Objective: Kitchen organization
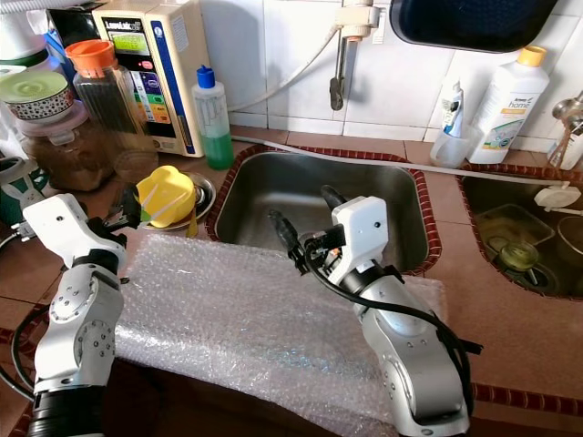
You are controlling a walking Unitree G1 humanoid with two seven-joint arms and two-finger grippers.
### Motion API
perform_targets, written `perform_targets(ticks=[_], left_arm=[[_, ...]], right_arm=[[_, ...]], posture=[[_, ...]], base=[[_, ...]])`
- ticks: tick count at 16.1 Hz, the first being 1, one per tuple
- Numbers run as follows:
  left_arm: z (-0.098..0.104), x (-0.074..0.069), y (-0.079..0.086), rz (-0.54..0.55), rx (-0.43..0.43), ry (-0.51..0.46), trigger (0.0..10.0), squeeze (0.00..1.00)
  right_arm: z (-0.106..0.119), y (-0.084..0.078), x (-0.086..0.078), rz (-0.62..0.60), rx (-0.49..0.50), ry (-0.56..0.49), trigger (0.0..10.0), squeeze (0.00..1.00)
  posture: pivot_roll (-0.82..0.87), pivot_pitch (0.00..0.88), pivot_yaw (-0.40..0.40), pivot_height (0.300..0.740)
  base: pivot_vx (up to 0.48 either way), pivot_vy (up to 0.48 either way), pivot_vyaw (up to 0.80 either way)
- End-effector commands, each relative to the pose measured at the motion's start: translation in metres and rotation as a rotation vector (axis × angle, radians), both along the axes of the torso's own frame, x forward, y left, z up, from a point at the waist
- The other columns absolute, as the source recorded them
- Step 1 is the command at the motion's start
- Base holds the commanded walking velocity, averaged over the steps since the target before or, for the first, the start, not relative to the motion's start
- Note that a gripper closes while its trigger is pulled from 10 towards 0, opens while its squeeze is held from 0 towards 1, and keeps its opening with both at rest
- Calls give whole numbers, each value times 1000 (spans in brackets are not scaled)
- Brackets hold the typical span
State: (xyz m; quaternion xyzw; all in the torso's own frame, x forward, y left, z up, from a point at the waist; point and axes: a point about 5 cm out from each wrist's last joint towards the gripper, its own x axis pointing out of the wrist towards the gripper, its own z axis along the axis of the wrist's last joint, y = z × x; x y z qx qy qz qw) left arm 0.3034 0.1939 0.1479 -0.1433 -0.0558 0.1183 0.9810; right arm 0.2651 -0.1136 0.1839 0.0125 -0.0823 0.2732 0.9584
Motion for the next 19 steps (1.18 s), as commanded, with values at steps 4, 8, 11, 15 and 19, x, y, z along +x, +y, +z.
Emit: perform_targets(ticks=[4,8,11,15,19], left_arm=[[0,-2,6,17,67,6,10000,0],[-6,-1,38,165,152,83,10000,0],[-2,4,56,208,207,110,10000,0],[-27,7,65,162,229,295,10000,0],[-33,16,81,133,263,381,10000,0]], right_arm=[[6,8,-4,47,-7,-18,10000,0],[6,7,-5,49,-10,-17,10000,0],[11,19,-19,259,0,7,10000,0],[8,19,-21,266,-14,15,10000,0],[7,20,-27,344,-4,59,10000,0]], posture=[[-34,0,37,740],[-41,0,35,740],[-44,0,35,740],[-42,0,31,740],[-46,0,37,740]], base=[[0,0,0],[0,0,0],[0,0,0],[0,0,0],[0,0,0]])
